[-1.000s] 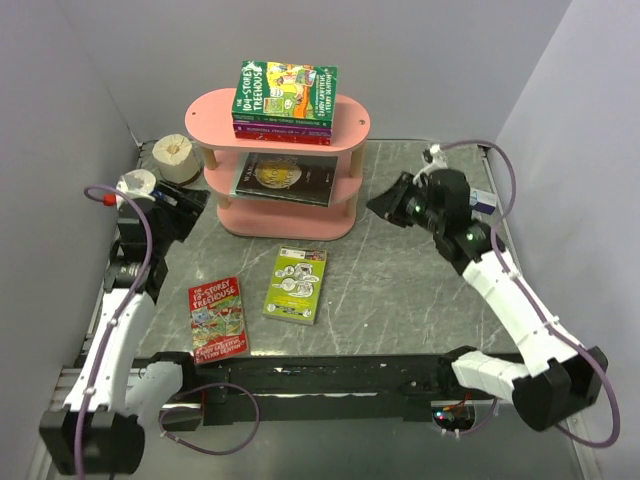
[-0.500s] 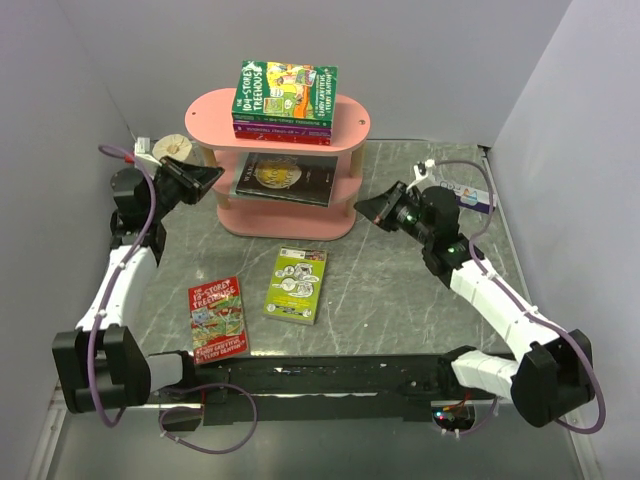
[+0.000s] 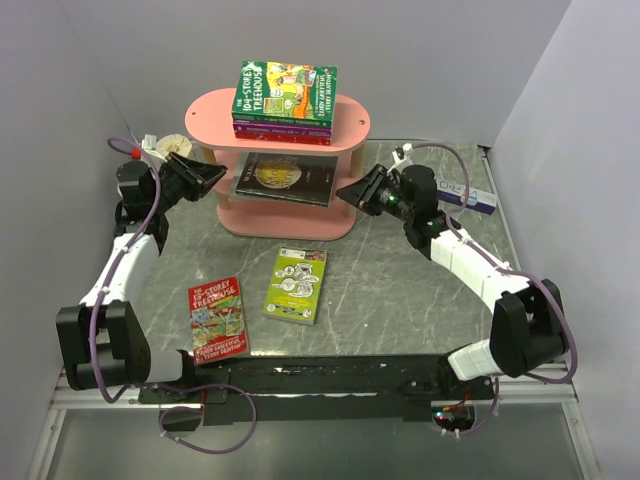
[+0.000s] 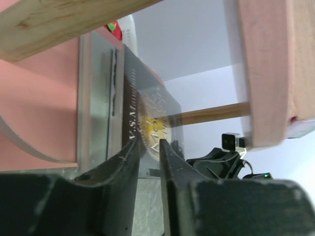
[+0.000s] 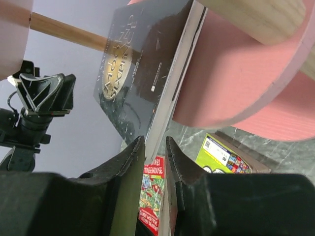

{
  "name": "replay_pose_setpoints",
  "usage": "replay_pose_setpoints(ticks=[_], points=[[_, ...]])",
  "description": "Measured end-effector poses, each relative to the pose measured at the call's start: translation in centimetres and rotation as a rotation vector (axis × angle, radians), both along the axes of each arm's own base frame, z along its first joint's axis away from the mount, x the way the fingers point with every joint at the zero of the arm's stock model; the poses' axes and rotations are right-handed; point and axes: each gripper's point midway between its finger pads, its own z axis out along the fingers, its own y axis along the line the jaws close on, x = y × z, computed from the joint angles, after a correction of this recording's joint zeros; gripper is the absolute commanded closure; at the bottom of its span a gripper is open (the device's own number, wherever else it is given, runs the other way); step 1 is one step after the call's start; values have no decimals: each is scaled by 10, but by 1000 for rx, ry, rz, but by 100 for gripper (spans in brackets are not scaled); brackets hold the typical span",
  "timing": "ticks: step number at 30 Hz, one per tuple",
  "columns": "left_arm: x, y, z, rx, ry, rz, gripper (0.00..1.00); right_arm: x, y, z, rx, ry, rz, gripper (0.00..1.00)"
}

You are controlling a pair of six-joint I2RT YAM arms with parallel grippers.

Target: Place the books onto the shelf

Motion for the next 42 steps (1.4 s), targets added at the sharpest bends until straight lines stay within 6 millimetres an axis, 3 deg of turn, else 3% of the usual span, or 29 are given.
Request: replay_pose_setpoints(ticks=[9, 20, 31, 42], points=[[7, 1, -13, 0, 30, -1, 59, 11, 11, 10, 12, -15, 23, 67], [15, 1, -14, 5, 30, -3, 58, 13, 16, 1, -7, -3, 33, 64], [18, -16, -23, 32, 40, -43, 59, 17, 18, -9, -24, 20, 36, 63], [21, -17, -30, 31, 57, -45, 61, 21, 27, -10, -33, 15, 56, 68]])
